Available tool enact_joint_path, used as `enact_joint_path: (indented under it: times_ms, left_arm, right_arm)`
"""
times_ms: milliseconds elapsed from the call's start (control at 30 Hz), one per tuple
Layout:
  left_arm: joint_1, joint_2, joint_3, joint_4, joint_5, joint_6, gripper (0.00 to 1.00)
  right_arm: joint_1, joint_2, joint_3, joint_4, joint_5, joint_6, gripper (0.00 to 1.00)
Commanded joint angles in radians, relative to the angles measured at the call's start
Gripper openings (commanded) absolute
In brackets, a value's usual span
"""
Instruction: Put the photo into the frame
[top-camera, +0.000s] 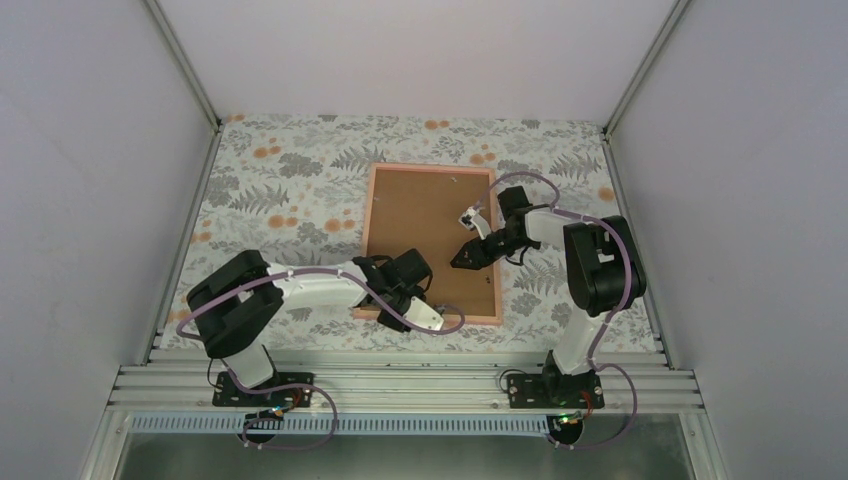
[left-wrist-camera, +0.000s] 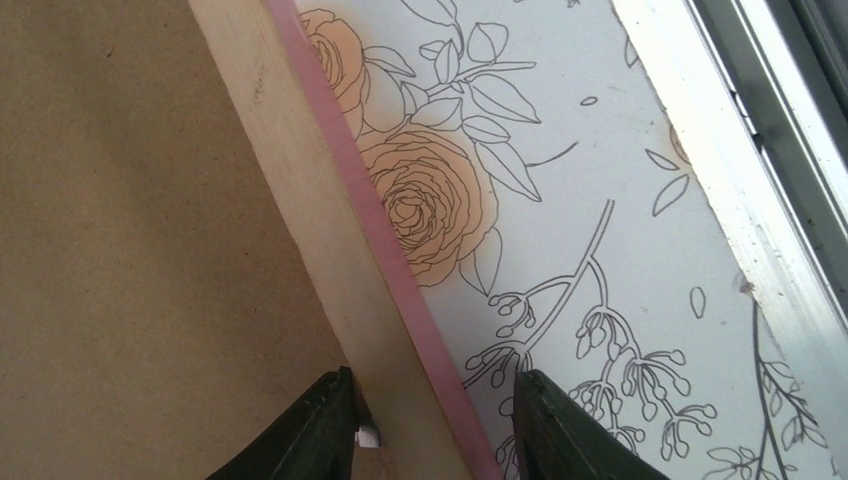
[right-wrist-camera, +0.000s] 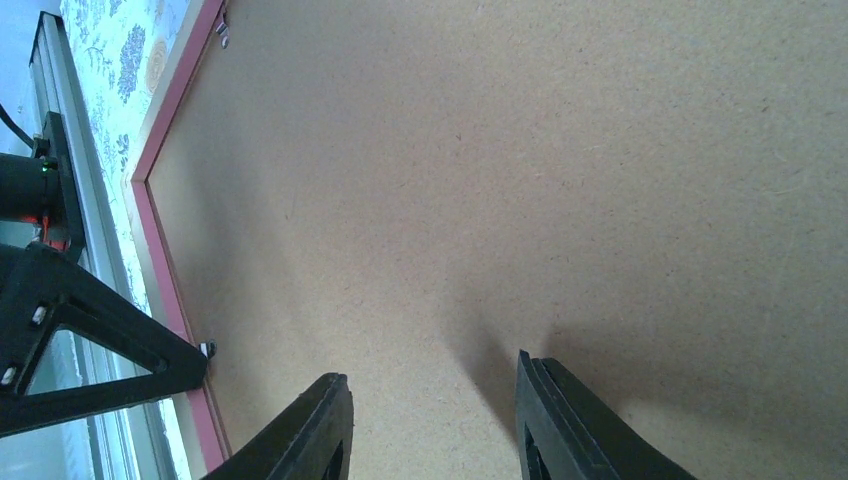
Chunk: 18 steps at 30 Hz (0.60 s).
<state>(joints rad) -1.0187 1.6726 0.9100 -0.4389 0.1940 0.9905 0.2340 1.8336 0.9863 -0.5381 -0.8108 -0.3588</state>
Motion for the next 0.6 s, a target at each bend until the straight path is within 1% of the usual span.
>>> enact_joint_path:
  times_ms: [0,67,167,233,300,433,500,567]
  left_arm:
    - [-0.011,-0.041,0.0,-0.071,0.011,-0.032,0.43]
    - [-0.005,-0.053,0.003,-0.052,-0.007,-0.063,0.48]
    - [0.002,-0.063,-0.009,-0.02,-0.032,-0.107,0.5]
    - [0.003,-0.064,-0.025,0.01,-0.051,-0.133,0.51]
    - [0.004,-0.06,-0.032,0.024,-0.049,-0.152,0.51]
    - [0.006,-0.054,-0.041,0.043,-0.027,-0.18,0.51]
    - [0.009,-0.048,-0.043,0.05,-0.032,-0.191,0.51]
    - [0.009,-0.044,-0.045,0.056,-0.035,-0.202,0.51]
  right_arm:
    - [-0.005,0.02,-0.012,0.016,0.039,-0.013,0.42]
    - [-0.006,0.0,0.0,0.005,0.014,-0.02,0.43]
    - [-0.006,-0.061,0.02,-0.013,0.006,-0.03,0.45]
    - [-0.007,-0.113,0.028,-0.041,0.015,-0.058,0.5]
    - [-0.007,-0.194,0.027,-0.074,0.043,-0.109,0.58]
    - [-0.02,-0.326,-0.019,-0.132,0.146,-0.263,0.67]
    - [-0.027,-0.372,-0.047,-0.131,0.232,-0.299,0.69]
    - [-0.03,-0.389,-0.061,-0.133,0.318,-0.3,0.7]
